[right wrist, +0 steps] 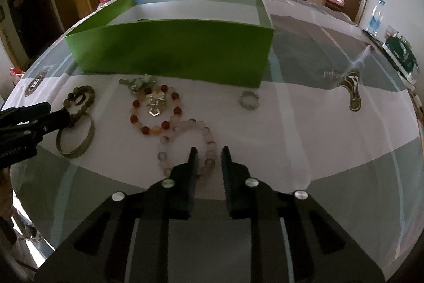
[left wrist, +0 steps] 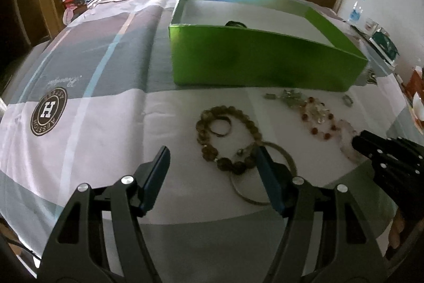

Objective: Organize jewelry

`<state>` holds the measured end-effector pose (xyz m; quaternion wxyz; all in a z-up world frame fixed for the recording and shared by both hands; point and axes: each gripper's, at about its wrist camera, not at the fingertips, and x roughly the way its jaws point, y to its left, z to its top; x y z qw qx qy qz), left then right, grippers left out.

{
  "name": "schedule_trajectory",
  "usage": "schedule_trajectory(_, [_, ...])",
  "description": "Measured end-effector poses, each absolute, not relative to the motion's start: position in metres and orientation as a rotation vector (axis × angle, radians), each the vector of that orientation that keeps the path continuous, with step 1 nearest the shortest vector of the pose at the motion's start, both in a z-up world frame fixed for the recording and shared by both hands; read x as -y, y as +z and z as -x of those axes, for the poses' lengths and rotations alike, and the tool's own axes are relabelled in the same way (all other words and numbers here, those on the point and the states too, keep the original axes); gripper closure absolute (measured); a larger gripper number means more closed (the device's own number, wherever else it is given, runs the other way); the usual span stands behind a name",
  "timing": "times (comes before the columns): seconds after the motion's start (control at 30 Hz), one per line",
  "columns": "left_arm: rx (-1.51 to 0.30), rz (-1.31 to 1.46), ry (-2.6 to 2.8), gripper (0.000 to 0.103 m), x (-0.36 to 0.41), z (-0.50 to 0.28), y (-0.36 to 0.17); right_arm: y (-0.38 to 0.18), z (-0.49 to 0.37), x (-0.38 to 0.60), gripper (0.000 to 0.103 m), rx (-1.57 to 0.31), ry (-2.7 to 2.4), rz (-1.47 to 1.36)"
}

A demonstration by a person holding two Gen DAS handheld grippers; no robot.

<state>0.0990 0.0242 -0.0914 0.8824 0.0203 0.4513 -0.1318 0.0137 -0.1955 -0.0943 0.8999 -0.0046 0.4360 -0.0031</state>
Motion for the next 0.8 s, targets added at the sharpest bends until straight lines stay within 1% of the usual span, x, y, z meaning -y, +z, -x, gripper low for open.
schedule_trajectory(0.1, [-0.948, -0.006, -0.275, 0.037, -0.026, -0.106, -0.091, -0.095, -0.014, 0.198, 0.071, -0.899, -0.018, 0.007])
schedule_trajectory(0.17, [-0.956, 0.009, -0.265, 0.050, -0.028, -0.111, -0.091, -0.096, -0.014, 0.200, 0.069, -0.899, -0.020, 0.002])
schedule_trajectory(0.2, [-0.965, 0.017, -0.264, 0.062, -0.029, -0.114, -0.092, -0.096, -0.014, 0.200, 0.068, -0.898, -0.021, 0.001])
schedule_trajectory(0.23, [-0.973, 0.026, -0.266, 0.068, -0.029, -0.117, -0.093, -0.096, -0.014, 0.200, 0.068, -0.897, -0.022, 0.001])
schedule_trajectory(0.3, [-0.962, 0.007, -0.251, 0.069, -0.028, -0.118, -0.094, -0.096, -0.013, 0.200, 0.067, -0.895, -0.024, 0.003])
schedule_trajectory(0.37, [-0.949, -0.022, -0.231, 0.075, -0.025, -0.117, -0.096, -0.097, -0.013, 0.200, 0.067, -0.894, -0.024, 0.002])
schedule_trajectory(0.4, [-0.936, -0.048, -0.210, 0.088, -0.023, -0.116, -0.097, -0.097, -0.012, 0.200, 0.067, -0.893, -0.024, 0.001])
schedule_trajectory(0.43, [-0.933, -0.055, -0.201, 0.092, -0.022, -0.116, -0.097, -0.097, -0.012, 0.200, 0.067, -0.893, -0.025, 0.001])
schedule_trajectory(0.6, [-0.929, -0.018, -0.220, 0.092, -0.027, -0.114, -0.092, -0.098, -0.012, 0.199, 0.067, -0.889, -0.028, 0.004])
schedule_trajectory(0.77, [-0.863, -0.004, -0.248, 0.092, -0.032, -0.097, -0.066, -0.098, -0.012, 0.199, 0.068, -0.893, -0.028, -0.004])
schedule_trajectory(0.8, [-0.855, -0.006, -0.248, 0.092, -0.032, -0.094, -0.063, -0.097, -0.012, 0.198, 0.078, -0.895, -0.015, -0.007])
